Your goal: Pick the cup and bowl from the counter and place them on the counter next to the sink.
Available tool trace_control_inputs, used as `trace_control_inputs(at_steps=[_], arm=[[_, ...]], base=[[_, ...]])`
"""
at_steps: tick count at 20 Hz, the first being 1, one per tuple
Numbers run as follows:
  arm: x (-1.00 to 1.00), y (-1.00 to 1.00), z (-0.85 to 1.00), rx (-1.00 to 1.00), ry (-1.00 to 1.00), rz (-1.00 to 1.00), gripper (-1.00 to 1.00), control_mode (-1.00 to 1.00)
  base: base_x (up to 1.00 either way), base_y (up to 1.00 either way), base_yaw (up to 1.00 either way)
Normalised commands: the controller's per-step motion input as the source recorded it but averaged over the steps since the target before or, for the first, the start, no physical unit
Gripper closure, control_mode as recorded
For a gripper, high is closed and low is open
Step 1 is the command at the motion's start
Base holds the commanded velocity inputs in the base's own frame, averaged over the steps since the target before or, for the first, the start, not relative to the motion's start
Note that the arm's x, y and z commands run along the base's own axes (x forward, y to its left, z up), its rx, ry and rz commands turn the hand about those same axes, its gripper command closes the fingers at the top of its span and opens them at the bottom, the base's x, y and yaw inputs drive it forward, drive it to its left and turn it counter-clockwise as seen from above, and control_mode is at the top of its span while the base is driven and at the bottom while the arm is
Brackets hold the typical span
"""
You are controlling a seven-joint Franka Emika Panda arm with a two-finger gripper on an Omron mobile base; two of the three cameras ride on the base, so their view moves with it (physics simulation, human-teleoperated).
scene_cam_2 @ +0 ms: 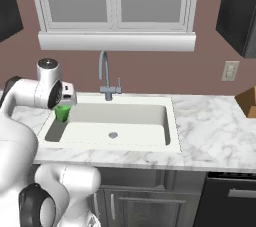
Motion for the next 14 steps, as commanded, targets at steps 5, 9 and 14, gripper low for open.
trace_control_inputs(at_steps=[5,9,14], arm=[[0.00,0.50,-0.04,-0.07,0.12,0.02,1.00,-1.00],[0.00,0.48,-0.15,-0.01,0.00,0.00,1.00,-1.00],[0.00,0.41,-0.22,0.00,-0.02,0.00,1.00,-1.00]], base=[[0.00,0.00,0.00],[0.00,0.00,0.00],[0.00,0.00,0.00]])
